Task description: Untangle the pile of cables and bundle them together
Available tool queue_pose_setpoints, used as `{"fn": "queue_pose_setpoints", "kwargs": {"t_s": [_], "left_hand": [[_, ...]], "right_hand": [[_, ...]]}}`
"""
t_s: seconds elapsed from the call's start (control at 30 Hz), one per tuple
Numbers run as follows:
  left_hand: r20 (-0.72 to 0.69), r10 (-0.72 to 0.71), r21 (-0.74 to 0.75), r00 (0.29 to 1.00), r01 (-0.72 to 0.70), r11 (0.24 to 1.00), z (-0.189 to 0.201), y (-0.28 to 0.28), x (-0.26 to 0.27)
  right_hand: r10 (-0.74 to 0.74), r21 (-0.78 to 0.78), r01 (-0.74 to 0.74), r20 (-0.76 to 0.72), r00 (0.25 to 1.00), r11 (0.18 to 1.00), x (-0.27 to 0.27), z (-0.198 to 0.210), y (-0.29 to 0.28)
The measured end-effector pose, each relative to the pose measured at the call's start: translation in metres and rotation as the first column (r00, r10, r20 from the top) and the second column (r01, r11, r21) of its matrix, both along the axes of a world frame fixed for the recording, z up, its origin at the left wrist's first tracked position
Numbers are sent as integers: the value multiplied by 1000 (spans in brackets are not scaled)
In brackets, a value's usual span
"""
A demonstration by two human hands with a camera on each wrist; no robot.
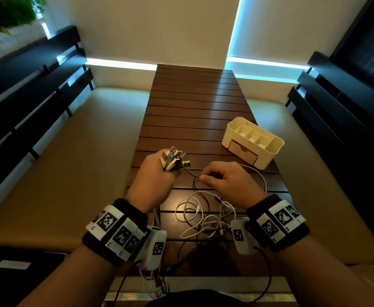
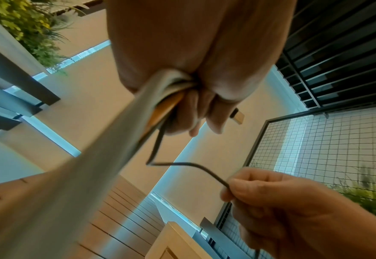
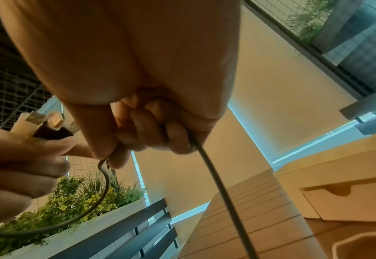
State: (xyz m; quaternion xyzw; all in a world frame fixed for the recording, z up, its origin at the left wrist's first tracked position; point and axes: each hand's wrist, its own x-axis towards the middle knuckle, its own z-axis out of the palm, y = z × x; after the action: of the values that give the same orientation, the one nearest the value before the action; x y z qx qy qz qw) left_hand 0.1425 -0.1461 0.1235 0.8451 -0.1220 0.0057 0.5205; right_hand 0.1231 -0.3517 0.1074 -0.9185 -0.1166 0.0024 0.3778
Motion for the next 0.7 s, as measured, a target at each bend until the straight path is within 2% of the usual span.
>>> {"fn": "queue_pose_setpoints", "kwargs": {"t_s": [0.1,0.17,0.3,0.33,0.4,0.47,0.5,0.53,0.6,0.67,0.7], "left_hand": [[12,-108,60,994,107,992,1,-8,-2],[9,-176,130,984,174,976,2,-9,-1],[4,-181,171,983,178,969,5,-7,2],[10,-153,135,988,151,979,7,-5,3],[-35,-45,-33,998,44,999,9,2,7],[-154,50,-239,987,-86,967,11,14,12],[-191,67,-276,979,-119,954,12,20,13],[-198,72,-243,978,-120,963,12,24,14],[-186,52,-11,981,-55,998,10,28,15],[-177,40,181,983,-8,983,6,24,13],[-175,39,214,984,0,977,5,21,12]], "right_hand": [[58,-6,-57,43,997,998,2,7,5],[72,44,-76,90,993,996,3,13,7],[55,131,-70,112,992,989,6,14,4],[42,144,-54,86,995,988,6,9,2],[-21,184,17,19,1000,983,7,-5,-4],[-111,245,125,-70,991,961,8,-18,-11],[-148,264,169,-94,984,950,9,-22,-14],[-179,273,197,-91,980,942,10,-23,-16],[-221,285,219,-27,975,933,15,-19,-17],[-213,271,190,58,975,944,20,-10,-16],[-183,229,157,101,978,961,23,-6,-14]]}}
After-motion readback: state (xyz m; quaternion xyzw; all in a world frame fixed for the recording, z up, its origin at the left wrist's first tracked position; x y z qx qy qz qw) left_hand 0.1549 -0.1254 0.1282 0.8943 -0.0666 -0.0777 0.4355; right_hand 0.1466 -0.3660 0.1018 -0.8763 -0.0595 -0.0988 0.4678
